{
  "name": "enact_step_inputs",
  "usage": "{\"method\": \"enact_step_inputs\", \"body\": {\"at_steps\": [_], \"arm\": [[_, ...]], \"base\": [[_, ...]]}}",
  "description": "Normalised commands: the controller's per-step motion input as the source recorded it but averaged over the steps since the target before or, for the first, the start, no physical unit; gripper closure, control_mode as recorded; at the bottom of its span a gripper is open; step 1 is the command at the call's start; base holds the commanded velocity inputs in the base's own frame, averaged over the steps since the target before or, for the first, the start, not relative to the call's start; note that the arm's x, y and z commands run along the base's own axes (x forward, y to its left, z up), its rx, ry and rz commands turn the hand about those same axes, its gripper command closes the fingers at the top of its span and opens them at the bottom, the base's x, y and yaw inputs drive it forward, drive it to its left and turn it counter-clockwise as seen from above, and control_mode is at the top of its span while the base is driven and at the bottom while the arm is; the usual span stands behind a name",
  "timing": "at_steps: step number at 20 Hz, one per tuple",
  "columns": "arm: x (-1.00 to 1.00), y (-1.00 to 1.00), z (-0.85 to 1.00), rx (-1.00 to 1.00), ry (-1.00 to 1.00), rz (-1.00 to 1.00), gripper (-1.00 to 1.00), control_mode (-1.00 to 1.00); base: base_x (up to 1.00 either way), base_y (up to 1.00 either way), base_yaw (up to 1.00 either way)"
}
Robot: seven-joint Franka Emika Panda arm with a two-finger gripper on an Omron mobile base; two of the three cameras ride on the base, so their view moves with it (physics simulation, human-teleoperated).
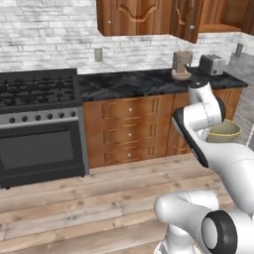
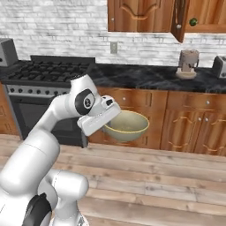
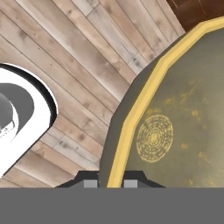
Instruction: Pick the mug and place it in the sink. Pick the bowl and place it in the open cabinet and then close the cabinet.
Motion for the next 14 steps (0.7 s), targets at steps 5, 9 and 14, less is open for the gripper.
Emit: {"method": "enact_step_inputs", "body": {"at_steps": [5,9,14], "arm": [[0.0,0.0,0.0,0.0,0.0,0.0,1.0,1.0],[0.0,0.0,0.0,0.0,0.0,0.0,1.0,1.0],[0.0,0.0,0.0,0.0,0.0,0.0,1.0,1.0]], "base": [[0.51,-0.48,0.1],[0.29,-0.62,0.18],[0.25,-0.78,0.16]]}}
